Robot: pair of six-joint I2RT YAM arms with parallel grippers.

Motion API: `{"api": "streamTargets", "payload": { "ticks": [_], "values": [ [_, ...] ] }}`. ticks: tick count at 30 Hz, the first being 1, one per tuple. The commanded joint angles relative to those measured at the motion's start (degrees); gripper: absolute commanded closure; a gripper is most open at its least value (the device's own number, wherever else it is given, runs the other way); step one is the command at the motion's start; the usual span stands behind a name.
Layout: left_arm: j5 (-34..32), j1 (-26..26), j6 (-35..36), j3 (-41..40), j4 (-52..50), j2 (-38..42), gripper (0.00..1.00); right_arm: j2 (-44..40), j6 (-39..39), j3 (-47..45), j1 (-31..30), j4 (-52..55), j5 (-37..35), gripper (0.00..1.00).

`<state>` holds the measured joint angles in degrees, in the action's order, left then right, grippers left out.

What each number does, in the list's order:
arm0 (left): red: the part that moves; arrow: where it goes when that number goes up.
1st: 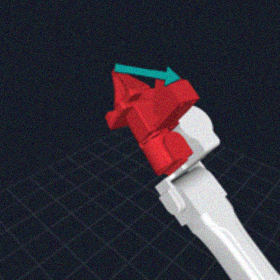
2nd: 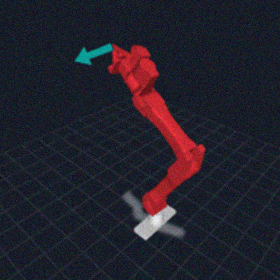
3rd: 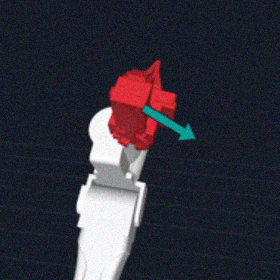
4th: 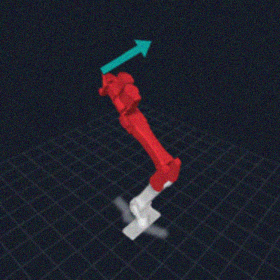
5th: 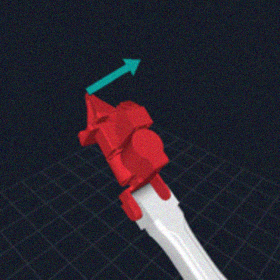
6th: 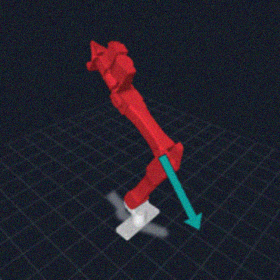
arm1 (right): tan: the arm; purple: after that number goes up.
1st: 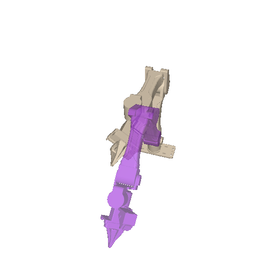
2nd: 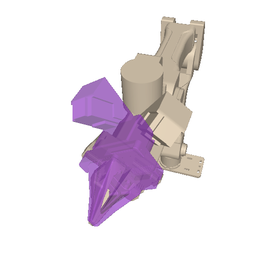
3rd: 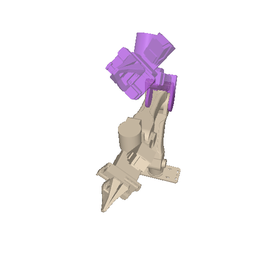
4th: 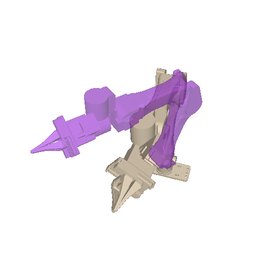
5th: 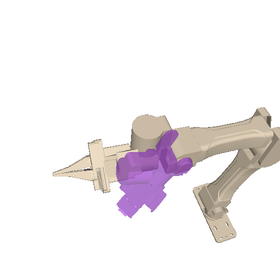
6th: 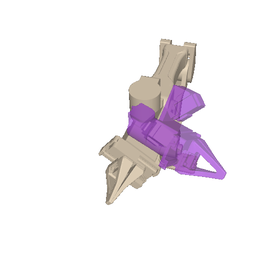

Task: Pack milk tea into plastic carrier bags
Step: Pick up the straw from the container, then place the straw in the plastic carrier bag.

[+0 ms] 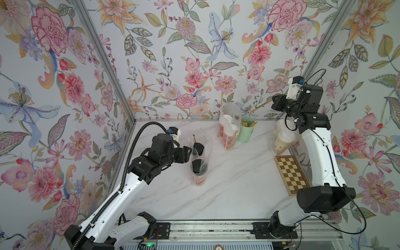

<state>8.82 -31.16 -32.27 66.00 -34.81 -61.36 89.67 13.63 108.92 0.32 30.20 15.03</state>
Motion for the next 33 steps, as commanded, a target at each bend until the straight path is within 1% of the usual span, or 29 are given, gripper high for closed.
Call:
{"api": "streamTargets", "payload": {
  "ticks": [1,7,14,17,20,22,25,29,30,33],
  "values": [
    [1.8,-0.4,1.5,1.0,-3.8,1.6,0.31,-4.5,-3.1,-1.3,-2.1,3.5,2.8,1.00],
    [4.0,-1.8,3.4,1.0,-8.7,1.8,0.29,-9.7,-4.2,-2.0,-8.6,4.0,11.0,1.00],
    [5.4,-2.7,3.4,-0.9,-9.1,2.6,0.30,-13.1,-7.1,-1.6,-20.1,6.5,19.4,1.00],
    [7.2,-2.5,3.3,-2.0,-6.5,2.7,0.31,-13.8,-8.3,-1.7,-24.4,8.5,20.6,1.00],
    [8.8,-2.6,2.8,-2.9,-3.7,2.2,0.31,-14.0,-9.5,-1.8,-28.2,11.1,20.0,1.00],
    [9.9,-2.6,2.7,-3.4,-2.7,1.6,0.36,-13.9,-10.1,-2.0,-30.4,12.7,18.8,1.00],
    [10.7,-2.6,2.6,-3.3,-2.8,1.1,0.52,-13.2,-11.4,-1.8,-33.5,15.4,16.8,1.00],
    [10.9,-2.7,2.0,-3.2,-3.8,2.7,0.68,-11.5,-12.4,-2.1,-37.0,17.7,14.4,1.00],
    [10.9,-2.8,1.8,-3.3,-4.1,3.3,0.73,-11.0,-12.6,-2.2,-39.0,18.1,14.1,1.00],
    [11.7,-2.8,0.8,-4.3,-4.7,5.0,0.86,-9.4,-13.6,-1.7,-42.1,19.6,12.5,1.00]
  ]
}}
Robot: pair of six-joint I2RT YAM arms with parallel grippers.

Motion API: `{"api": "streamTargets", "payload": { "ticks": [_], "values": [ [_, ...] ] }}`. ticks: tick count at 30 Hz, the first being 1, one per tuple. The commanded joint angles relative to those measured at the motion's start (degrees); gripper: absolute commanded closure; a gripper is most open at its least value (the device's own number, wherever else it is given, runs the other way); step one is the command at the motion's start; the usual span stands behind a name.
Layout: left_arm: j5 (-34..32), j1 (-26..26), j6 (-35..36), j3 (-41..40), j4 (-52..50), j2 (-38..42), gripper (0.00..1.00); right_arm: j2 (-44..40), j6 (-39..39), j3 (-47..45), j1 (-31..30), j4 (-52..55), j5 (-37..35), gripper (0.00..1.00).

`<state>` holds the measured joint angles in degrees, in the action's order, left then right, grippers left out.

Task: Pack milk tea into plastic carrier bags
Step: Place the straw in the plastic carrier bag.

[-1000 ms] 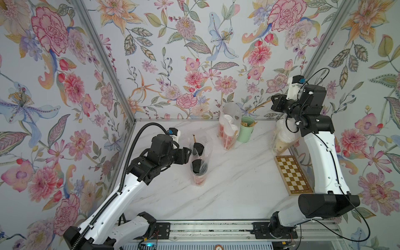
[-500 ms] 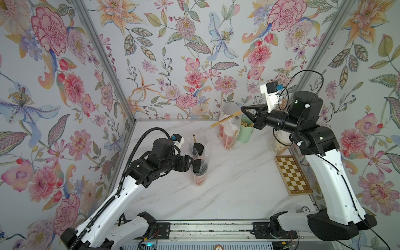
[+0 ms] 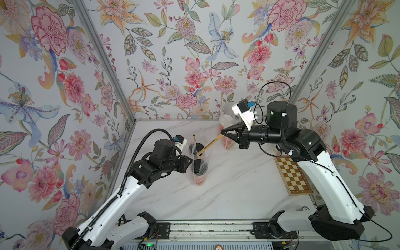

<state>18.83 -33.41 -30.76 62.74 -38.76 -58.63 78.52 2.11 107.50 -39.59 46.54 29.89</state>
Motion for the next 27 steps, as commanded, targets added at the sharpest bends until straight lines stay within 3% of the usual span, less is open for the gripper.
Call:
{"api": "streamTargets", "payload": {
  "ticks": [1,5,11,22,27],
  "values": [
    [2.1,-0.5,-1.2,-1.4,-0.6,2.8,0.90,2.1,-2.3,-0.1,-2.8,3.8,-2.7,1.00],
    [3.9,-0.9,-3.1,-2.8,0.0,4.7,1.00,3.7,-2.9,0.3,-4.8,4.7,-3.0,1.00],
    [5.1,-1.6,-4.0,-3.3,0.7,5.7,1.00,5.5,-3.8,0.5,-6.3,6.3,-5.8,1.00],
    [6.1,-1.6,-5.8,-4.4,4.7,6.3,1.00,9.9,-6.5,2.7,-9.3,10.3,-3.0,1.00],
    [6.0,-1.6,-7.1,-4.9,6.3,7.0,1.00,11.9,-7.9,2.2,-11.3,11.3,-6.4,1.00]
  ]
}}
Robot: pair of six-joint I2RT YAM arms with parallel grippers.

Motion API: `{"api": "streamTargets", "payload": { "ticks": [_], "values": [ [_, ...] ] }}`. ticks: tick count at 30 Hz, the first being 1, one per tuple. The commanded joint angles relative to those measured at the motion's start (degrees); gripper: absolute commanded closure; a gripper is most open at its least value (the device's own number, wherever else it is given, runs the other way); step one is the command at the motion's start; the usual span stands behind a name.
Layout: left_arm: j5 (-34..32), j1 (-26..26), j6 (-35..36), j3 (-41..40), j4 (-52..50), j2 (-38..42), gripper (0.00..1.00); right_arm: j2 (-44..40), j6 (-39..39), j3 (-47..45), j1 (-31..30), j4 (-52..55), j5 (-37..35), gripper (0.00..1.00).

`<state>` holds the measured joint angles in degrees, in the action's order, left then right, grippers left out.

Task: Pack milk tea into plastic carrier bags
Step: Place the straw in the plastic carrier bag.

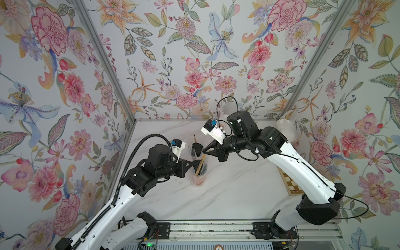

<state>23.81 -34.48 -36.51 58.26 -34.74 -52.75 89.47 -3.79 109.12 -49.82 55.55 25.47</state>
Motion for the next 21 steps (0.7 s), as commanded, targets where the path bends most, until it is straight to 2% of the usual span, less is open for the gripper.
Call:
{"api": "streamTargets", "payload": {
  "ticks": [1,5,13,21],
  "values": [
    [1.0,-0.5,-1.4,-0.5,2.5,1.3,1.00,1.4,-2.4,0.1,-1.7,2.3,-3.0,1.00],
    [0.9,-0.5,-1.6,-0.9,2.7,1.5,1.00,3.4,-4.1,-1.7,-3.9,2.1,-5.4,1.00],
    [0.3,-0.5,-1.8,-1.4,2.9,1.8,1.00,7.1,-4.6,-10.2,-6.2,-2.6,-5.6,1.00],
    [0.0,-0.5,-1.9,-1.6,2.9,2.0,1.00,6.5,-4.6,-18.0,-6.4,-8.1,-5.0,1.00]
  ]
}}
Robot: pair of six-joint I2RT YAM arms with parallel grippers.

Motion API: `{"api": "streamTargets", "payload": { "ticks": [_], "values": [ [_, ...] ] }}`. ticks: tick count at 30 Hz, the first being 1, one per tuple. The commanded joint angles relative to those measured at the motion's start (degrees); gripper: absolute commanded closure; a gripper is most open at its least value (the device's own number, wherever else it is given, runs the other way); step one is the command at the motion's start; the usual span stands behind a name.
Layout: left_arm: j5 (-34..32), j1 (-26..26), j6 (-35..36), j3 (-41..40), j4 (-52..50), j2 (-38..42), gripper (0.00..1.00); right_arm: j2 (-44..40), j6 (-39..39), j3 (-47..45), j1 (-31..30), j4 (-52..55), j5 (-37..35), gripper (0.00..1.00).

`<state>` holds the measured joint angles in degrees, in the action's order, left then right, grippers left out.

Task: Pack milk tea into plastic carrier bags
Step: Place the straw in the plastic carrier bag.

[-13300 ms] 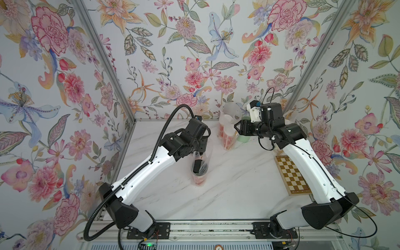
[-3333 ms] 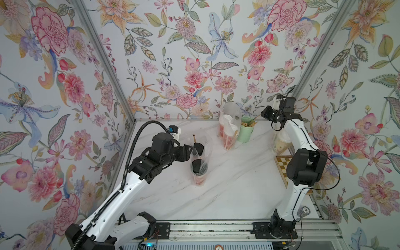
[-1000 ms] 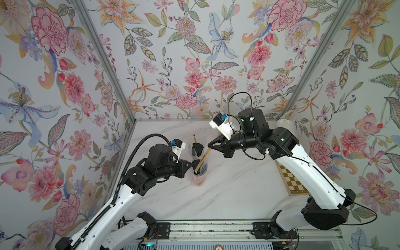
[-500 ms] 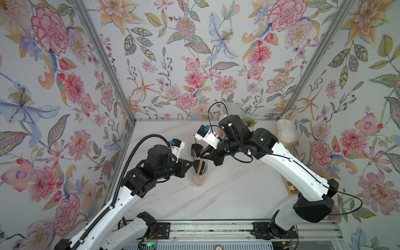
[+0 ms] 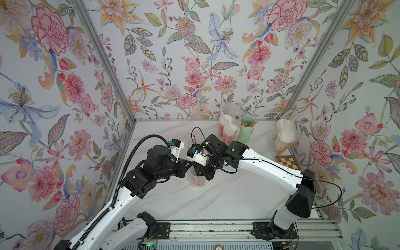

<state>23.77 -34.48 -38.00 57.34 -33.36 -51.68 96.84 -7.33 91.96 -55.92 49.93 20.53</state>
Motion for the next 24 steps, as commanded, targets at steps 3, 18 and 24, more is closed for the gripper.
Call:
{"api": "streamTargets", "payload": {
  "ticks": [3,18,24],
  "values": [
    [-0.3,-0.5,-0.5,-0.5,1.6,0.8,0.93,-2.1,-0.9,-0.1,-0.3,-2.5,-0.1,0.86],
    [-14.3,-0.1,3.8,7.9,0.9,-4.4,0.36,-9.9,12.5,7.5,9.0,-2.4,-2.9,0.42],
    [-19.5,1.1,7.6,13.4,-1.4,-11.5,0.27,-6.1,18.9,10.1,12.1,-1.3,-8.0,0.28]
  ]
}}
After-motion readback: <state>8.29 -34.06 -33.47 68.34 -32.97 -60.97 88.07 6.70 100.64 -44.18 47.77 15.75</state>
